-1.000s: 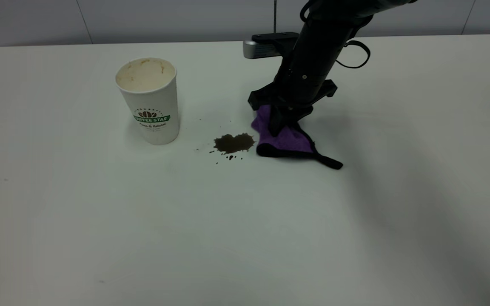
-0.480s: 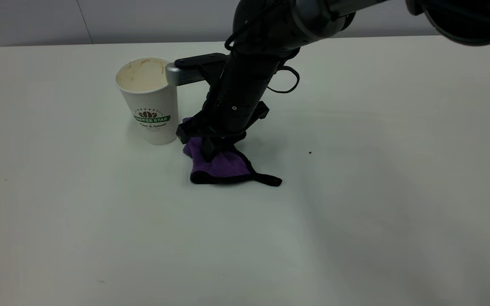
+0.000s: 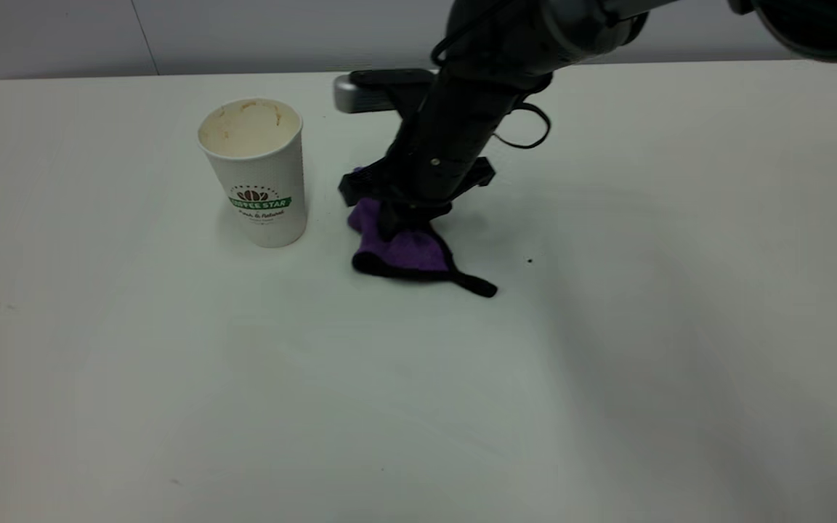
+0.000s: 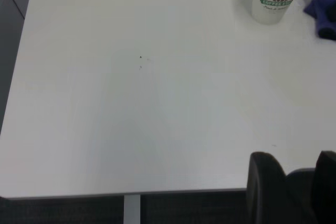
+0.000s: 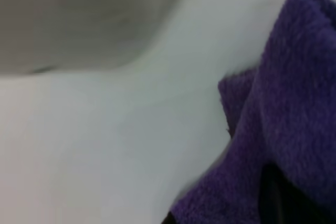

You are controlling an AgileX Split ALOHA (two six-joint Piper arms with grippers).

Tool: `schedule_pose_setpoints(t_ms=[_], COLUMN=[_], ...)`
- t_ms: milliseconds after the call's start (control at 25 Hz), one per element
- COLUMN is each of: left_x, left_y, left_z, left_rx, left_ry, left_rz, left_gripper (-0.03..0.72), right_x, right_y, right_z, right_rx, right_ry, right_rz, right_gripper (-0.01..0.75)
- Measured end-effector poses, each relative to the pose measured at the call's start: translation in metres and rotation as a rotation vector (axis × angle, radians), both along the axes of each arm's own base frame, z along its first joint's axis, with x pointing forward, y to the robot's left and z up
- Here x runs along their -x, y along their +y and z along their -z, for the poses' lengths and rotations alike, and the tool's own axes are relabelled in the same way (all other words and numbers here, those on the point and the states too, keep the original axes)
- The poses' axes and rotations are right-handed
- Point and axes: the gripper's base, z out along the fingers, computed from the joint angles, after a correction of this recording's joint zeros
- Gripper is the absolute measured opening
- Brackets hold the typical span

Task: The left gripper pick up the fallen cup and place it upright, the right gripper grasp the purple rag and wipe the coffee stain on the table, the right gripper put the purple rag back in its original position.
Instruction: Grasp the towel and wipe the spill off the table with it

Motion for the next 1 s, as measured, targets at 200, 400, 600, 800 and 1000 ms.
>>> schedule_pose_setpoints(t_ms=[200, 400, 600, 800, 1000], left_x=[0.000, 0.000, 0.000, 0.000, 0.000], left_y=[0.000, 0.000, 0.000, 0.000, 0.000], left_z=[0.000, 0.000, 0.000, 0.000, 0.000], left_rx=[0.000, 0.000, 0.000, 0.000, 0.000], left_ry=[0.000, 0.000, 0.000, 0.000, 0.000], left_rz=[0.000, 0.000, 0.000, 0.000, 0.000], left_gripper=[0.240, 0.240, 0.240, 0.240, 0.240], right_x=[-0.035, -0.050, -0.053, -0.050, -0.049], right_y=[-0.065, -0.114, -0.163, -0.215, -0.242], right_z=[0.000, 0.000, -0.006, -0.012, -0.033], right_rx=[-0.020, -0.012, 0.067, 0.139, 0.150], right_ry=[0.025, 0.084, 0.192, 0.310, 0.323], right_rz=[0.194, 0.276, 0.272, 0.285, 0.213], right_gripper=[0.058, 0.061, 0.072, 0.153, 0.473])
